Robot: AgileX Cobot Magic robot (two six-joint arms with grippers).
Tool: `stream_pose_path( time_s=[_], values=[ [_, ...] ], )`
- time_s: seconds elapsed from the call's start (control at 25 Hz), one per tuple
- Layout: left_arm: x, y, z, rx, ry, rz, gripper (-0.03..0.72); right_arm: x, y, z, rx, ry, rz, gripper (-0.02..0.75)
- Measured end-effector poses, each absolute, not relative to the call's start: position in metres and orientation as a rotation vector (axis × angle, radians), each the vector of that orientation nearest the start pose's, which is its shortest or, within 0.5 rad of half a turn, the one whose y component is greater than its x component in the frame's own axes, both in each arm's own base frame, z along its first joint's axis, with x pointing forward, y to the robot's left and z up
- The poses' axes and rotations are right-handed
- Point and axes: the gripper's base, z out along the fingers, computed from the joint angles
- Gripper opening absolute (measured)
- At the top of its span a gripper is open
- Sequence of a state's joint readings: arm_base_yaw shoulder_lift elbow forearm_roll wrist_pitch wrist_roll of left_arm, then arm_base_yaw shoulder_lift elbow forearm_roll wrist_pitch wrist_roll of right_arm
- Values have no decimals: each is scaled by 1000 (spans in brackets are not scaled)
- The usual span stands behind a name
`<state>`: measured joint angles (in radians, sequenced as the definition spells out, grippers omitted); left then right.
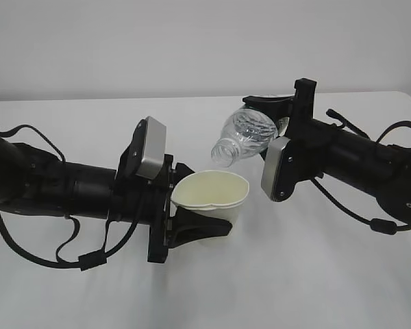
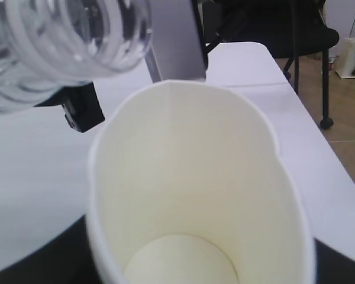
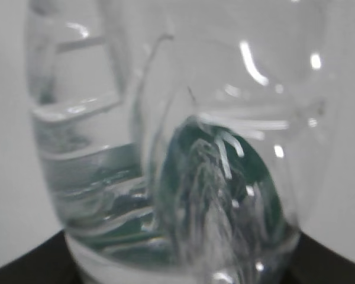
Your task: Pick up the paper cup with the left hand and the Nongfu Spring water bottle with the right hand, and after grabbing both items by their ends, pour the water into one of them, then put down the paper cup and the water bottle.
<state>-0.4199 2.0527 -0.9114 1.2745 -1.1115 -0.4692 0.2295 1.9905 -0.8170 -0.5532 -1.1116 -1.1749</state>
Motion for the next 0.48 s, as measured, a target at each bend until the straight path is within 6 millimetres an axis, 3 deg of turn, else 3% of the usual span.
stream_pose_path(
  time_s=[0.48],
  values=[
    [288,-213,124,1360,1415,-993,417,348,125,150,-1450,759,-574,411]
  ],
)
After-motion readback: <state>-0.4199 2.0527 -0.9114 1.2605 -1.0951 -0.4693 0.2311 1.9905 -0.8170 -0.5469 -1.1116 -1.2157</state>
